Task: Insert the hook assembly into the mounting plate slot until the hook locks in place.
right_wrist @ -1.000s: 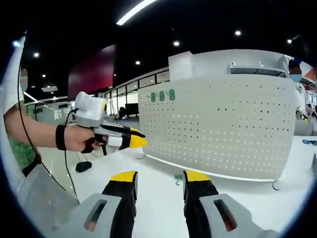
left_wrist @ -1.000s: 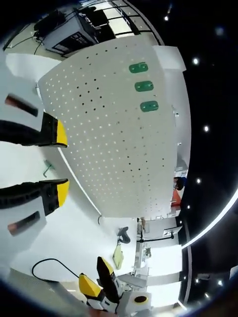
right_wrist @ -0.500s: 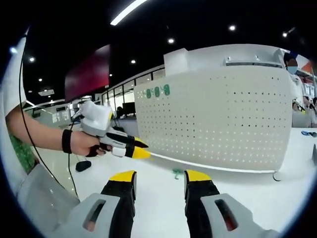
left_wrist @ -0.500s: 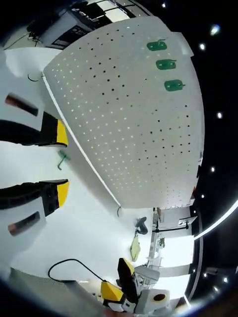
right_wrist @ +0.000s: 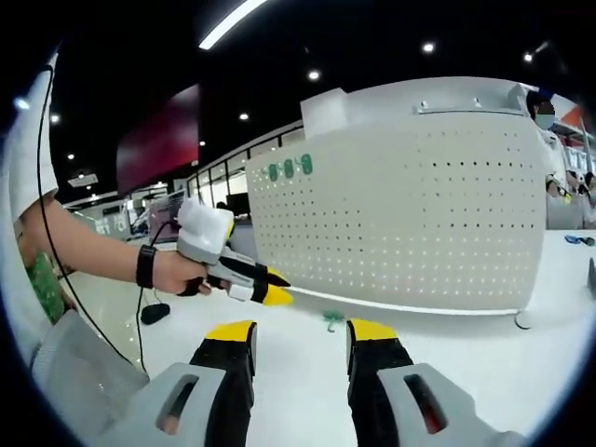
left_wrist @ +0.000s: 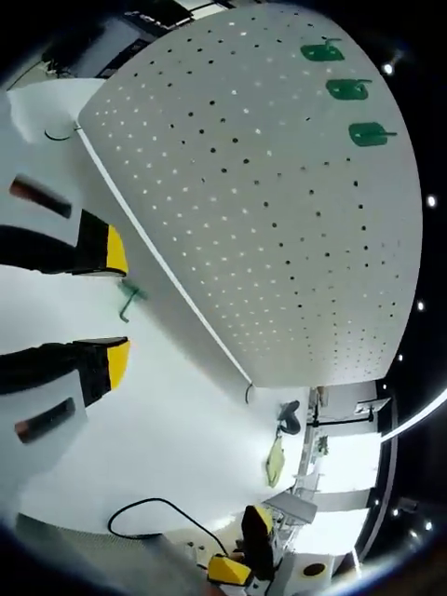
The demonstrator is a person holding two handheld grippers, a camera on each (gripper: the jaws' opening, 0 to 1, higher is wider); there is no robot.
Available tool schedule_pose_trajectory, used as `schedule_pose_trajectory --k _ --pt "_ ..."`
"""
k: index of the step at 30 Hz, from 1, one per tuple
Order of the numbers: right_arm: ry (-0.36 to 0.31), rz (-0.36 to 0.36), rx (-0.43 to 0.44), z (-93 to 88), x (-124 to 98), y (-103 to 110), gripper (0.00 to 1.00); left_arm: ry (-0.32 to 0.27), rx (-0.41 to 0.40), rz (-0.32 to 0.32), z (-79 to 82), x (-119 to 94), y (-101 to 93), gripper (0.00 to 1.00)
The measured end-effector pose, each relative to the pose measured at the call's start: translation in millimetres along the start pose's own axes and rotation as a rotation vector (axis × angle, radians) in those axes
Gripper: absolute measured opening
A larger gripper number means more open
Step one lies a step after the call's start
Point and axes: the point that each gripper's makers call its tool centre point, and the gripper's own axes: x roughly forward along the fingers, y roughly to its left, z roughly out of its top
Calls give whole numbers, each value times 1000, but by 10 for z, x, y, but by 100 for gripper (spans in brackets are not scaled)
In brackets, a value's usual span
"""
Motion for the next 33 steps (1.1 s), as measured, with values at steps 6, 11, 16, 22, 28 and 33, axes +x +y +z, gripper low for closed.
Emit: schedule_pose_trajectory --k 6,11,16,22,28,33 --pt "9 -14 11 -37 -26 -54 39 21 26 -17 -16 155 -15 26" --pt "21 -21 15 -74 -42 -90 39 48 62 -34 -47 293 -34 22" --pt "31 -31 20 -96 -46 -126 39 63 78 -45 -81 419 3 20" --pt "45 -37 27 -139 -30 -147 39 93 113 -52 -131 534 77 20" --pt "53 -44 40 -173 6 -170 39 108 108 -65 -186 649 142 17" --pt "59 -48 41 -191 31 -183 39 131 113 -70 -258 724 176 18"
